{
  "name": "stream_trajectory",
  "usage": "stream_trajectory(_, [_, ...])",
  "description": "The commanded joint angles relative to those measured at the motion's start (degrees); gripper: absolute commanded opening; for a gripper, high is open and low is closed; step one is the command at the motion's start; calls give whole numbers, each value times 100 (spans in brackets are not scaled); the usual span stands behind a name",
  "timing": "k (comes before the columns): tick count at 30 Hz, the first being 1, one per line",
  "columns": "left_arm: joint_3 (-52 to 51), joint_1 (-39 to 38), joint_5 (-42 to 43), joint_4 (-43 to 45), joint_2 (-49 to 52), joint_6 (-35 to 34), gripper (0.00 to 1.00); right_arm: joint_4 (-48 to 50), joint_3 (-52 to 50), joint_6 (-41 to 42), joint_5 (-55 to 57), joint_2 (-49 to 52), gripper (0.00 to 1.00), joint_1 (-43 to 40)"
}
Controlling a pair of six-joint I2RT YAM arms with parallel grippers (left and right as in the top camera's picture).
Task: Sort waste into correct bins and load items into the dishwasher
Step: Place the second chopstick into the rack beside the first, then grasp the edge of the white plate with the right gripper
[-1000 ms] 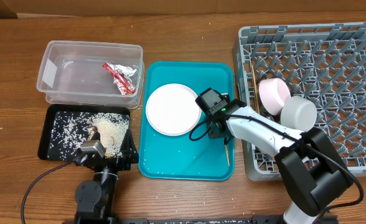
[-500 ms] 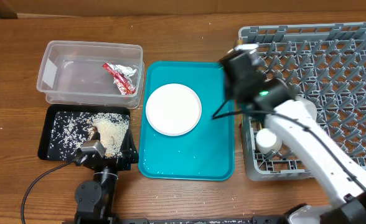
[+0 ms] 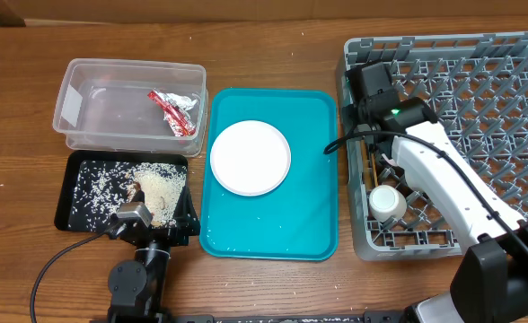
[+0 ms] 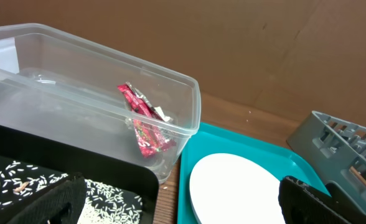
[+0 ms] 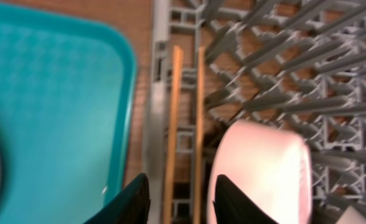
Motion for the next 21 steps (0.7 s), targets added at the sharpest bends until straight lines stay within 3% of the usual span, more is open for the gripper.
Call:
stream_trajectory(1, [-28,28,50,15,-63,127,100,-146,249,507,-654,-345,40,509])
stream_trajectory(4, [-28,28,52,15,-63,129,100,-146,247,1126,-1106,-385,47,835])
stream_trajectory(7, [-28,28,52,15,-63,127,100,-61,120,2269,-1478,-201,50,1128])
stream_trajectory(11, [-28,28,52,15,-63,127,100,313,-94,3014,-1504,216,51,1290])
stream_trajectory(21, [-28,28,52,15,-63,127,100,787,-98,3386,-1742,1438,51,1294])
